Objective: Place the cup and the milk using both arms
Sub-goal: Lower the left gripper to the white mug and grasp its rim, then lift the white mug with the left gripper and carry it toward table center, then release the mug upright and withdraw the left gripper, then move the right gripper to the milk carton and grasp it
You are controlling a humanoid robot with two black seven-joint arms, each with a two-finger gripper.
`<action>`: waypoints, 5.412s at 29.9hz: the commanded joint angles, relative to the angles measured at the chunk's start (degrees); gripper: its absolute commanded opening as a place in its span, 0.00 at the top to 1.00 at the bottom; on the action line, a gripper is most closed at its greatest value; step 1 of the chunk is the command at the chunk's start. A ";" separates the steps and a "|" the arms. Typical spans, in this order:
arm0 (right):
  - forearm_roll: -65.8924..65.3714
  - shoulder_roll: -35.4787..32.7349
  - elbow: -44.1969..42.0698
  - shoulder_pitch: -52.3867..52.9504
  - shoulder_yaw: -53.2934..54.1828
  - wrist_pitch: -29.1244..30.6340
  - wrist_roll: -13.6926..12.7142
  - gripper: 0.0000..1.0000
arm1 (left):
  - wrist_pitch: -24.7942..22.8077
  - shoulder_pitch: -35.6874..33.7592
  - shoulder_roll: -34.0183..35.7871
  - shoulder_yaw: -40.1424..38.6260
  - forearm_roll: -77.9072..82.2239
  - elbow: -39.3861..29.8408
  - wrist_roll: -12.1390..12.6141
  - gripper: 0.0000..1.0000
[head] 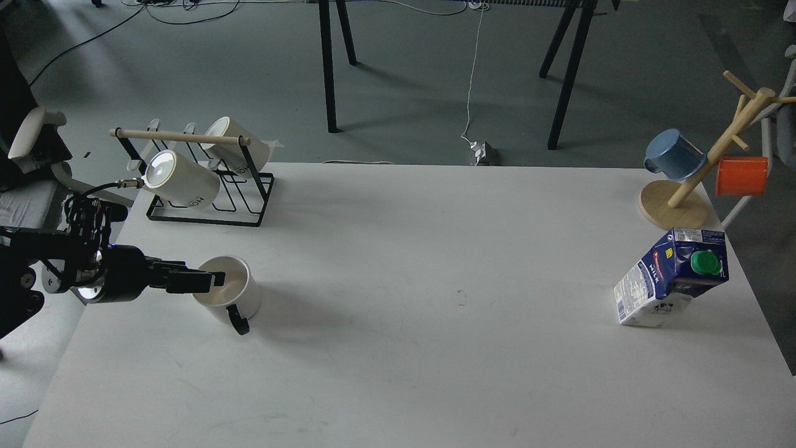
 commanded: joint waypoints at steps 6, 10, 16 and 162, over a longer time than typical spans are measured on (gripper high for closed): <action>0.00 0.02 0.00 -0.08 0.00 0.00 -0.01 0.01 | 0.00 0.07 -2.67 0.05 1.65 2.50 0.20 0.00; 0.00 0.02 0.00 -0.08 0.00 0.00 -0.01 0.01 | 0.00 -0.02 -3.98 0.05 1.74 3.21 0.28 0.00; 0.00 0.02 -0.09 -0.52 0.09 0.00 -0.01 0.01 | 0.00 -0.02 -5.48 0.40 1.74 4.61 0.20 0.03; 49.75 -18.35 27.60 -49.98 3.08 0.00 -3.26 0.01 | 0.00 1.57 -0.47 -19.63 -95.03 18.94 -2.84 0.00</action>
